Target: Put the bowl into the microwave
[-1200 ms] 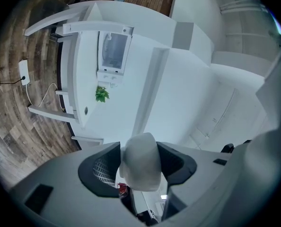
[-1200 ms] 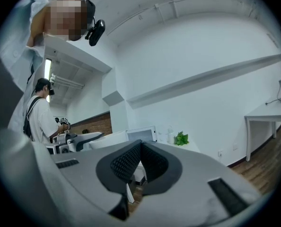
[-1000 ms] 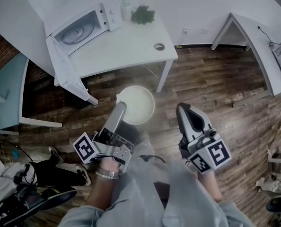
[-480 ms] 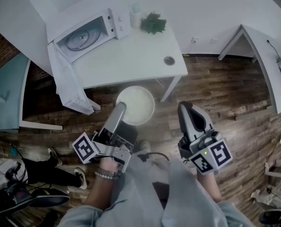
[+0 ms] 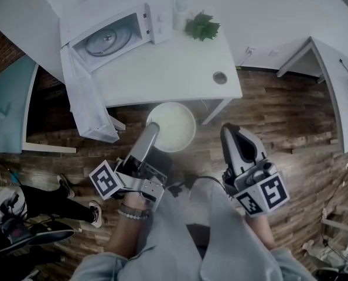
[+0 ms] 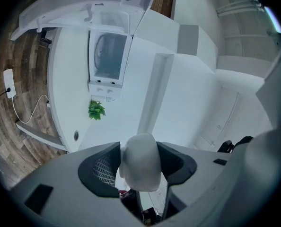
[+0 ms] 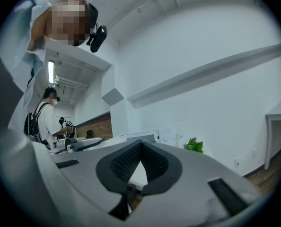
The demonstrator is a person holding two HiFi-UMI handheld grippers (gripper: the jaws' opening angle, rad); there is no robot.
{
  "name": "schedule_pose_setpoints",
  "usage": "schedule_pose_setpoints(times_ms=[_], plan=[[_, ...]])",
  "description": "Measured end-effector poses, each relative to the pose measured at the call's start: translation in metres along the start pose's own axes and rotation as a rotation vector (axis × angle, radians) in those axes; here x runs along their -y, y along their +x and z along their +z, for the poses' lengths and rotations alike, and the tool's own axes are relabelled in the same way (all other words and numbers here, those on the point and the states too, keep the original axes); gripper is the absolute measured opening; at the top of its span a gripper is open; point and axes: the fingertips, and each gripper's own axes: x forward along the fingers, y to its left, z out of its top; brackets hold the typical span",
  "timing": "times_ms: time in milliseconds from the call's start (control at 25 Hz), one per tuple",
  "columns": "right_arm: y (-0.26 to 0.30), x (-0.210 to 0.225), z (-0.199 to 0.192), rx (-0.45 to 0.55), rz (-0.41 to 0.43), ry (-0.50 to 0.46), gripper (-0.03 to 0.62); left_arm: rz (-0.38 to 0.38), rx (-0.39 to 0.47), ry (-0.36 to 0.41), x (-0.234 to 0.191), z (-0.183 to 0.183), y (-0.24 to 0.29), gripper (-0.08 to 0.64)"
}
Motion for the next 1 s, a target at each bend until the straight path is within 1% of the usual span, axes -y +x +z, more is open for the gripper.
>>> schedule_pose_setpoints(times_ms=[200,400,840,1000], plan=[[0.010,0.005,0.001,-0.013,0.024,-0.016,0.002,-0.013,0.019,0.003,-0.002,0.005,0.008,0.224],[0.032,0.020,0.006,-0.024,0.082,-0.025,0.002,-0.029,0.069,0.019,-0.002,0.014,0.025,0.224],[0.103,0.060,0.025,-0.024,0.270,-0.023,0.002,-0.038,0.220,0.076,0.000,0.043,0.071,0.224],[0.124,0.075,0.029,-0.039,0.339,-0.014,0.002,-0.029,0.291,0.097,-0.001,0.051,0.084,0.224]])
